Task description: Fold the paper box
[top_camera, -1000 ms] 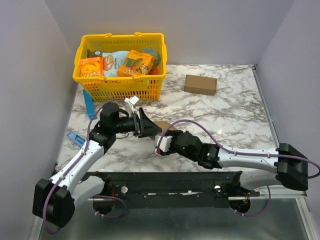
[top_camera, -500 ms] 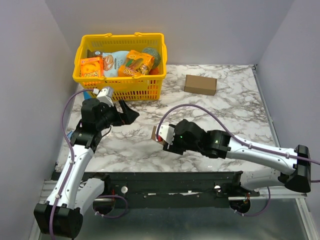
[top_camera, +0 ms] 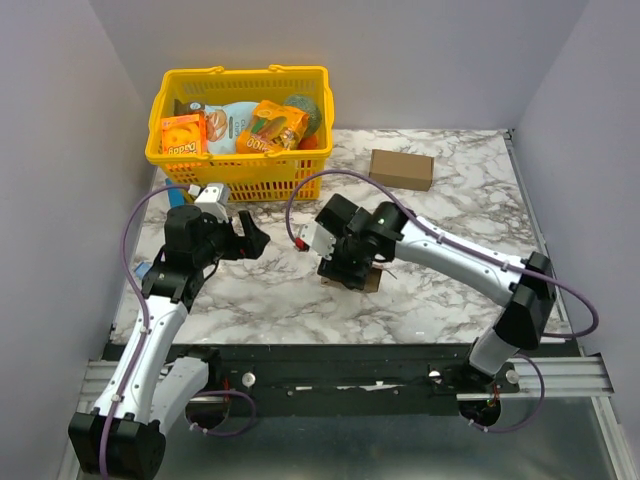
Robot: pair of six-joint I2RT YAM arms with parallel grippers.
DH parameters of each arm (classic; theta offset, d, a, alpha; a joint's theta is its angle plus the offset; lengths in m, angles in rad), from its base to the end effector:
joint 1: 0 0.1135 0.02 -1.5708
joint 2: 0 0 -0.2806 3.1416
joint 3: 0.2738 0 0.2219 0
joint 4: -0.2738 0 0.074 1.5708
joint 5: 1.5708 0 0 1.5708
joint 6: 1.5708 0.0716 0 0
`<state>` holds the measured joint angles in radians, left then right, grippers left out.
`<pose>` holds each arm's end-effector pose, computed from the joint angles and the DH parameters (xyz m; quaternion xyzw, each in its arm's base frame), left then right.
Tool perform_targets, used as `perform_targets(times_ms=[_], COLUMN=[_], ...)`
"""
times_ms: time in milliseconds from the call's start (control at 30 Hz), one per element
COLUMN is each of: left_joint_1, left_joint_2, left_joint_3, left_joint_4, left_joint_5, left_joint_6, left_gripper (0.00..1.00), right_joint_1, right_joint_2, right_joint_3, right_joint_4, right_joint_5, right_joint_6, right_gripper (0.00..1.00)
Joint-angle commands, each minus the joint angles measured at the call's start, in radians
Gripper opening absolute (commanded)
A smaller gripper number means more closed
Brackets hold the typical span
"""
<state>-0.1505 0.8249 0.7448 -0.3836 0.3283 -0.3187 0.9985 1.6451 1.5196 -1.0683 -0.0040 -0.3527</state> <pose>0.1687 -0.0489 0.2989 0.0151 0.8435 -0.2558 0.4721 0.1698 0.2640 0.2907 -0.6146 0.7663 0.0613 0.1771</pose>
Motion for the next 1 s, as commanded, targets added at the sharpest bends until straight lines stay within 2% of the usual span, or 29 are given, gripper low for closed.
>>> perform_targets(times_ms=[0,367,467,600,833,967], left_joint_1=[0.005,0.005,0.005,0.005,0.005,0.005], left_joint_2=[0.008,0.049,0.06,0.066,0.065,0.049], left_joint_3=[-0.004,-0.002,-0.002,-0.001,-0.001,-0.008], left_joint_4=[0.017,0.005,0.003,0.002,0.002,0.035], left_joint_5=[-0.003,0.012,0.014,0.014,0.018,0.089], left_joint_6=[0.032,0.036,0.036,0.04,0.046,0.056], left_gripper=[0.99,0.99,0.99,0.99,0.99,0.99], right_joint_1=[-0.067,-0.155,-0.161,-0.162,-0.161,-0.161], right_joint_2=[0.099,0.323,0.349,0.349,0.297,0.233], right_joint_3=[0.094,0.274,0.283,0.271,0.283,0.297], right_joint_4=[-0.122,-0.139,-0.137,-0.114,-0.05,0.023], right_joint_5=[-0.068,-0.149,-0.146,-0.129,-0.09,-0.053], right_joint_6=[-0.071,-0.163,-0.172,-0.173,-0.164,-0.141], right_gripper=[0.56,0.58,0.66,0.81,0.93,1.0])
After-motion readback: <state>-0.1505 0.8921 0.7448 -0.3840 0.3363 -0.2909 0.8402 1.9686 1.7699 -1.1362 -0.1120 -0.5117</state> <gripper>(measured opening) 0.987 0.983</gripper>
